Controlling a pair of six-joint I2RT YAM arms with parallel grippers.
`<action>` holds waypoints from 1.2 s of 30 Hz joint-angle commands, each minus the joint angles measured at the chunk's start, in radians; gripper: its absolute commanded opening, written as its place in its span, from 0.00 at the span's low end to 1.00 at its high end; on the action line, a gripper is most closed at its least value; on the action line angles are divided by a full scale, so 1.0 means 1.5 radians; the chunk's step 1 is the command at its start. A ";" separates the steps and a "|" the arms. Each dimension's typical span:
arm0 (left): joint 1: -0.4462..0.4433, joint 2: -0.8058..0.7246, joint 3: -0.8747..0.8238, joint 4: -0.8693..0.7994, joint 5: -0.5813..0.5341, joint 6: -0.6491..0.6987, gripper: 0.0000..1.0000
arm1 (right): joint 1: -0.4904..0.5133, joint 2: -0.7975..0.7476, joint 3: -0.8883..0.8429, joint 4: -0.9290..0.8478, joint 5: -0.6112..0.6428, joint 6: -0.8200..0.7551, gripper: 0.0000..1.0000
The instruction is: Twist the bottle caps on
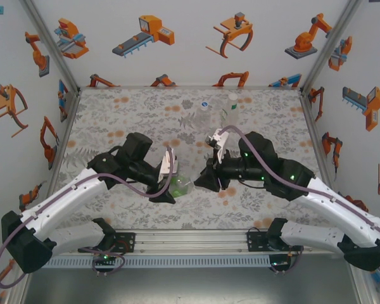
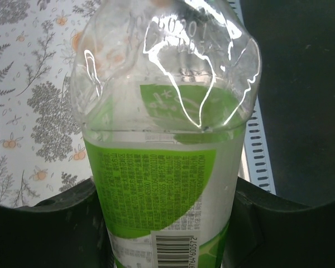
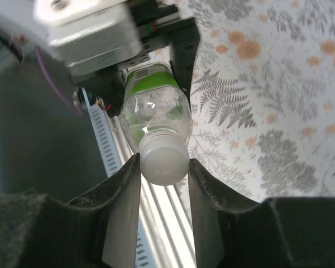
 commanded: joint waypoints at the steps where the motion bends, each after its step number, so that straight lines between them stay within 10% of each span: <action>1: 0.000 -0.016 0.008 -0.030 0.075 0.032 0.00 | 0.003 -0.031 -0.018 0.017 -0.143 -0.227 0.15; 16: -0.002 -0.023 0.009 -0.040 0.127 0.052 0.00 | 0.003 -0.056 -0.024 0.017 -0.312 -0.558 0.09; 21: -0.002 -0.029 0.012 -0.029 0.037 0.027 0.00 | 0.003 -0.052 -0.024 0.048 -0.232 -0.425 0.31; 30: -0.003 -0.063 -0.011 0.036 -0.214 -0.033 0.00 | 0.003 -0.110 -0.155 0.251 0.195 0.127 0.47; 36: -0.003 -0.065 -0.017 0.051 -0.334 -0.042 0.00 | 0.003 -0.097 -0.168 0.232 0.266 0.430 0.53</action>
